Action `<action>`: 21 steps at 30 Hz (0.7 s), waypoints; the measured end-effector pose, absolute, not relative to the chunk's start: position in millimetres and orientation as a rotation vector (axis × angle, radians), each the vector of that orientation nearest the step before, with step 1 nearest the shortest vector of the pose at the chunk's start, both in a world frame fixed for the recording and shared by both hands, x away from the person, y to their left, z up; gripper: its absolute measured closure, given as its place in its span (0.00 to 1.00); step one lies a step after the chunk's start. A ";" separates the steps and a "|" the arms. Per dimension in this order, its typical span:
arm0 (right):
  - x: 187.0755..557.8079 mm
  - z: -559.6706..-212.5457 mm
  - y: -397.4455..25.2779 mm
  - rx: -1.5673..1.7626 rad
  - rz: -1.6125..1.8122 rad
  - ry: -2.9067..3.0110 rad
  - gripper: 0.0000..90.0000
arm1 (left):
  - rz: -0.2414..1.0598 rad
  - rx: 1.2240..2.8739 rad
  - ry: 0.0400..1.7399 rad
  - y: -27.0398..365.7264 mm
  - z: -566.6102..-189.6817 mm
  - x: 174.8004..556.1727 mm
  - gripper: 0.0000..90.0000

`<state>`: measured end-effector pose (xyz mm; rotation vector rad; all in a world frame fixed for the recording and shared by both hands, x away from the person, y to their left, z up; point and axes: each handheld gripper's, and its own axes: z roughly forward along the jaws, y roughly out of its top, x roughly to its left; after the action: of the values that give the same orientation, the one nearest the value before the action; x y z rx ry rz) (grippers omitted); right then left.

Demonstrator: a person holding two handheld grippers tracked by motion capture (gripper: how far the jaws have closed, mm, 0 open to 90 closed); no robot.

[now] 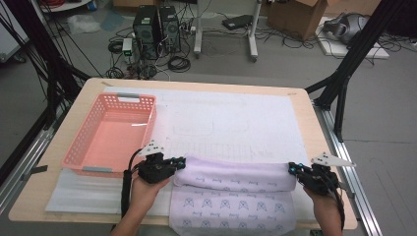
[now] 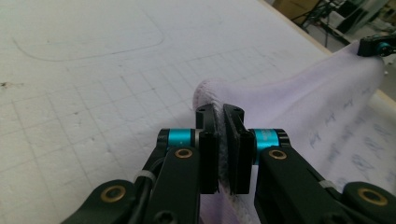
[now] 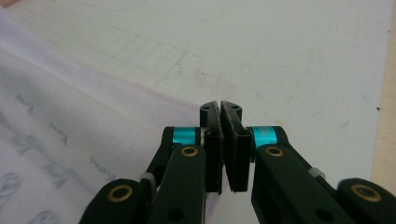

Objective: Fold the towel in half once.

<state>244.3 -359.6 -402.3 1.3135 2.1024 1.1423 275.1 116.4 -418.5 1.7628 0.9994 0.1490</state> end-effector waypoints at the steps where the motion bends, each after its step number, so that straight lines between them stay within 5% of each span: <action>1: 239.5 -401.1 -360.0 1.309 1.156 2.095 0.97 | 0.139 1.753 0.992 117.9 -417.7 270.9 0.94; 13: 188.2 -418.5 -366.0 1.359 1.144 2.193 0.96 | 0.092 1.838 0.909 127.4 -436.3 220.4 0.91; 17: 188.0 -422.2 -365.5 1.408 1.118 2.200 0.74 | 0.066 1.852 0.909 128.0 -441.0 223.4 0.61; 19: 191.5 -416.7 -366.6 1.400 1.148 2.159 0.73 | 0.098 1.811 0.931 131.3 -435.3 229.6 0.53; 21: 198.2 -411.7 -363.8 1.354 1.138 2.164 0.85 | 0.127 1.790 0.939 133.9 -431.3 234.6 0.54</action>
<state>198.2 -363.8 -411.7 1.3541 2.1635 1.1381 234.6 133.9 -431.3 1.7898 0.9391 0.1273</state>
